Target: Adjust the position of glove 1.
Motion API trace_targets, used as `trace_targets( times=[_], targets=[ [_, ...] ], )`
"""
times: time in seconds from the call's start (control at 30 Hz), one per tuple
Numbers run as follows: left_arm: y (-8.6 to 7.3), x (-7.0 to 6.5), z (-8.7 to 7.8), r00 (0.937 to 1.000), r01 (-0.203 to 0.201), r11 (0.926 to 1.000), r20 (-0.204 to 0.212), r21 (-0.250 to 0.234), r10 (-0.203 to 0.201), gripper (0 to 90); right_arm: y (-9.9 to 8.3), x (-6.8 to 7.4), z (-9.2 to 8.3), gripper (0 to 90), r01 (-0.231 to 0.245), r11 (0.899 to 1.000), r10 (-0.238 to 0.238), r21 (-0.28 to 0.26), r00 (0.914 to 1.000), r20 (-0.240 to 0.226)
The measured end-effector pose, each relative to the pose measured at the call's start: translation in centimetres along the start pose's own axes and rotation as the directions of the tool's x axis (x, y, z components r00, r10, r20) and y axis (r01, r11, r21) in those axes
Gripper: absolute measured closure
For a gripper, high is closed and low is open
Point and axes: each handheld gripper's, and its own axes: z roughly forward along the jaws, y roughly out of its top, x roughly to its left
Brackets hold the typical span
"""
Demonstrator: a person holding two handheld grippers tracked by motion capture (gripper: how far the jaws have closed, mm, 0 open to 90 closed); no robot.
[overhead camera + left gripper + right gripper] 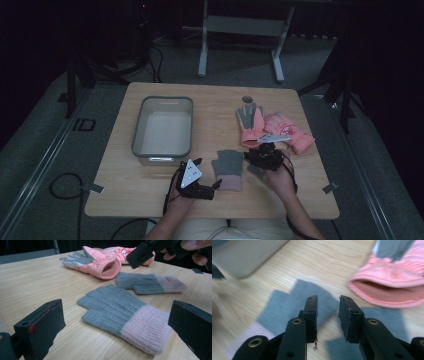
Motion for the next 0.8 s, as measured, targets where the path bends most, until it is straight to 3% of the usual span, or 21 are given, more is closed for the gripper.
trace_targets(
  times=[0.1, 0.2, 0.27, 0.4, 0.53, 0.7, 0.8],
  targets=[
    [0.0, 0.0, 0.0, 1.0, 0.001, 1.0, -0.001, -0.003, -0.001, 0.0, -0.8, -2.0, -0.4, 66.4, 0.083, 0.997, -0.083, 0.0, 0.9965, 0.009],
    [0.0, 0.0, -0.1, 1.0, 0.003, 1.0, 0.002, -0.005, -0.003, 0.0, -1.8, -3.8, -0.7, 66.4, 0.112, 0.993, -0.111, 0.032, 0.9937, -0.015],
    [0.0, -0.1, 0.0, 1.0, 0.001, 1.0, 0.0, -0.004, -0.001, 0.0, -2.2, -4.4, -0.5, 65.2, 0.148, 0.987, -0.148, 0.069, 0.9889, -0.005],
    [0.0, 0.0, 0.0, 1.0, 0.002, 1.0, 0.0, -0.003, -0.002, 0.0, -2.8, -5.2, -0.3, 61.9, 0.201, 0.976, -0.198, 0.086, 0.9793, -0.04],
    [0.0, -0.1, 0.0, 1.0, -0.001, 1.0, 0.004, -0.005, 0.001, 0.0, -2.9, -6.1, 0.0, 60.8, 0.213, 0.97, -0.209, 0.114, 0.9767, -0.049],
    [0.0, -0.3, 0.0, 0.9999, -0.015, 0.9999, 0.0, 0.001, 0.015, 0.0, -3.2, -6.7, 0.6, 59.9, 0.251, 0.956, -0.241, 0.152, 0.9672, -0.079],
    [0.0, -0.2, 0.0, 0.9999, -0.013, 0.9999, 0.0, 0.001, 0.013, 0.0, -3.4, -7.1, 1.0, 59.9, 0.225, 0.96, -0.21, 0.168, 0.9727, -0.098]
  ],
)
